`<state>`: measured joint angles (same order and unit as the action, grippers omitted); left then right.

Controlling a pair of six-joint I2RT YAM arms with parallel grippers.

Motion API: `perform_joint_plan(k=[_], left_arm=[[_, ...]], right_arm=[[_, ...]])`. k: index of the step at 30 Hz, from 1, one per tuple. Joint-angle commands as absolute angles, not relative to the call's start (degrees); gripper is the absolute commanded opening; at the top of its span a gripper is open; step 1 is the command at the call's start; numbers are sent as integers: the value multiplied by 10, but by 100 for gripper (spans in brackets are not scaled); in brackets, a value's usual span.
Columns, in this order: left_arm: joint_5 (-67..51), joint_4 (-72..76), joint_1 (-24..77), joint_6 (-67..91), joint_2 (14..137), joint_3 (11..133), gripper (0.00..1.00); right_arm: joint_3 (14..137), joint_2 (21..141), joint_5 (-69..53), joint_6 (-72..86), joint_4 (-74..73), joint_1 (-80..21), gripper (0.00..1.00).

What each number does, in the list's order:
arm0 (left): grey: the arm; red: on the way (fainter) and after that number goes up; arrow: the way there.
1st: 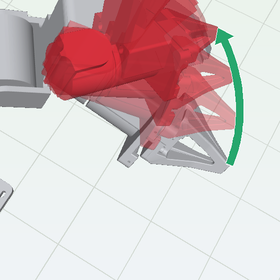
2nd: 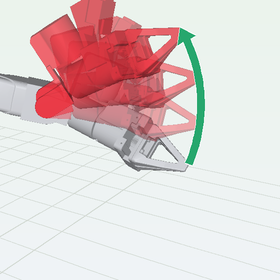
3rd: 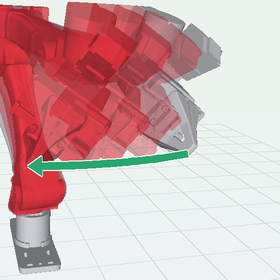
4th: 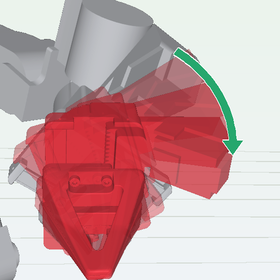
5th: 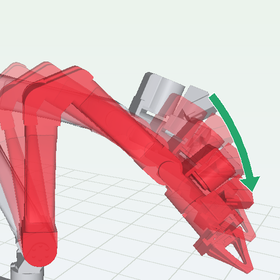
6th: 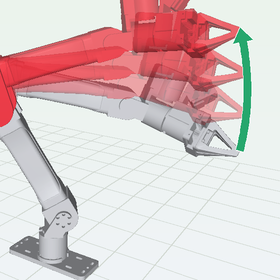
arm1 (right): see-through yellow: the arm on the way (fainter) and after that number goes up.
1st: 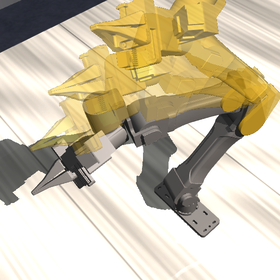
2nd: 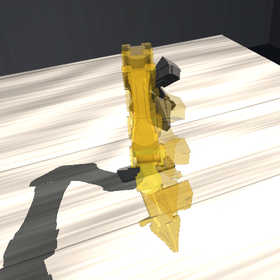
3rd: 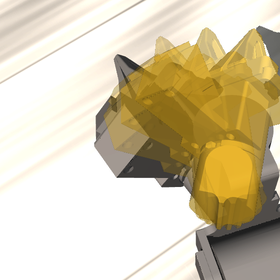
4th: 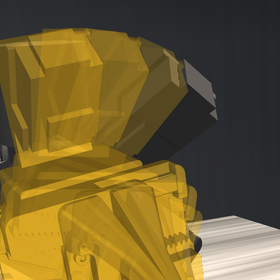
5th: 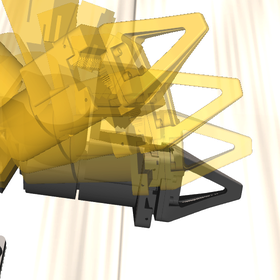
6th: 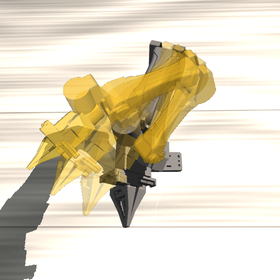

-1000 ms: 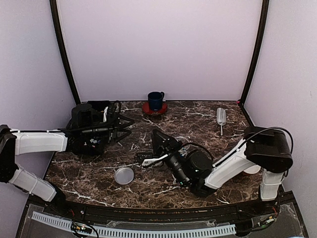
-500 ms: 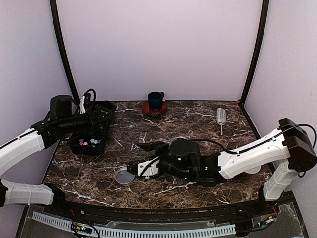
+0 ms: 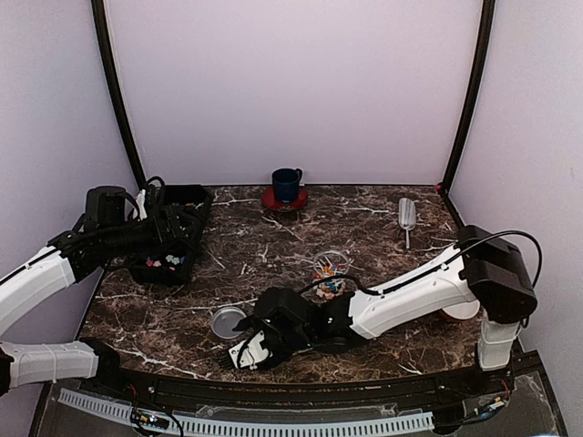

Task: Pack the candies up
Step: Pick up the box lid from the center of the board.

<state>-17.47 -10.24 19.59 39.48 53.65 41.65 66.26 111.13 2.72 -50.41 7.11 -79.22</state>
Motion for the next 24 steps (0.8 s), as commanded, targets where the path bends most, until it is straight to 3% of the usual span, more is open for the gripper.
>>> perform_joint_plan(k=[1,15,24], left_arm=[[-173,-106,189,399,517,397,99],[-175,-98,186,407,512,387,99],[-178,-93,183,409,520,388,99]], right_arm=[[703,1152,51,-503,73,-799,62],[760,1235,93,-480,79,-793,47],[800,1257,71,-445,26,-771,30]])
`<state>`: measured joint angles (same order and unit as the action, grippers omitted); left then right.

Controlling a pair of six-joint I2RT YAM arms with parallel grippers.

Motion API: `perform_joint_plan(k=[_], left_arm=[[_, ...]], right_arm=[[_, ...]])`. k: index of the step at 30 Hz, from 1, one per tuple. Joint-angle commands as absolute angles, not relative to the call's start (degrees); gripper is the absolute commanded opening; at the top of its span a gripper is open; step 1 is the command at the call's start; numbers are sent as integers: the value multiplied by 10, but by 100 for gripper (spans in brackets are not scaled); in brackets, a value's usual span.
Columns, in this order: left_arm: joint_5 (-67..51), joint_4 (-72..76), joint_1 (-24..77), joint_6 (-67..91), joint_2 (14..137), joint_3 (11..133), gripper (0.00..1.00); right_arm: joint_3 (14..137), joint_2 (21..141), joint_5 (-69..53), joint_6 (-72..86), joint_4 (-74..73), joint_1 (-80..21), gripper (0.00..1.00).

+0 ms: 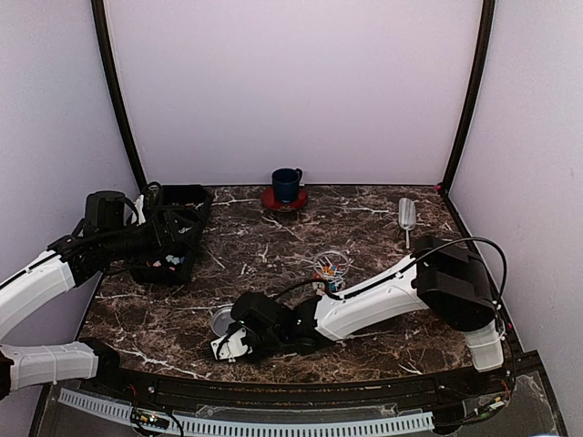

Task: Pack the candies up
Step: Pick up the box lid from the center of the board.

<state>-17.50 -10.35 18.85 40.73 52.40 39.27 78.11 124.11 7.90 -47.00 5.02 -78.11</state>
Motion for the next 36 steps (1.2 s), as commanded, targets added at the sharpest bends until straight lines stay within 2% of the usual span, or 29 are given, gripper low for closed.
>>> perform_joint_plan(k=[1,5,11,17,26,31,36], left_arm=[[-180,-91,184,410,521,388,99],[-184,-86,182,411,525,388,99],[-185,-84,183,410,526,388,99],[-189,-82,183,408,524,386,99],[-190,-75,182,355,514,384,99],[-202,-48,182,283,500,374,99],[-268,38,183,240,466,326,96]], right_arm=[[802,1258,69,-442,23,-770,29],[808,1262,65,-430,16,-765,25],[832,1272,42,-411,-23,-759,15],[852,1277,20,-395,-60,-754,0],[870,1232,-38,-344,-105,-740,0],[873,1181,-111,-281,-121,-719,0],[849,1120,-231,-181,-91,-683,0]])
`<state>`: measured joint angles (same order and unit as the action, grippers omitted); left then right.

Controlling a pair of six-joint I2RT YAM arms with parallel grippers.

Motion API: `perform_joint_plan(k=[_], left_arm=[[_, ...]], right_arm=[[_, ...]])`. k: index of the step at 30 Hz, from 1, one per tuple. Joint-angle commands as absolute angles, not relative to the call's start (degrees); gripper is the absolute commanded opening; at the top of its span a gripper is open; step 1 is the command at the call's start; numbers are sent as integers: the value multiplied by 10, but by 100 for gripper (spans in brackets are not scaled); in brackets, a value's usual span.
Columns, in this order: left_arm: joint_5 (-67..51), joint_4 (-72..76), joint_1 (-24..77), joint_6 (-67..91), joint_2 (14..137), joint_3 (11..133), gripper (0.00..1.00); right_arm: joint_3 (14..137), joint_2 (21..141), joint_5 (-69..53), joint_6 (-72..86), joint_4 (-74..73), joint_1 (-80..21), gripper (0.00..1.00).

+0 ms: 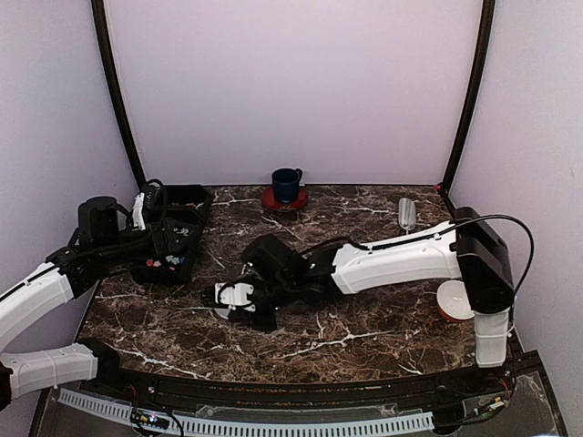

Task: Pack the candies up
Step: Pick up the box lid from the center of the board, then pass from the right arm to the left

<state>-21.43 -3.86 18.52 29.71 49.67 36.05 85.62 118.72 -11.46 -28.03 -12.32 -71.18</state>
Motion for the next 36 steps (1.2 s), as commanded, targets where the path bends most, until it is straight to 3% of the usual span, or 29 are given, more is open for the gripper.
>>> perform_joint_plan(k=[1,9,17,29,36], left_arm=[[-278,55,183,235,460,319,96],[-394,84,183,184,454,326,95],[-504,-17,192,39,487,404,96],[-506,-187,339,-209,641,555,99],[-480,-260,379,-297,691,623,92]], right_arm=[[838,1109,-255,-158,-78,-675,0],[764,1036,-383,5,23,-635,0],[745,993,-465,90,39,-601,0],[721,953,-562,176,21,-515,0],[696,934,-613,220,62,-501,0]])
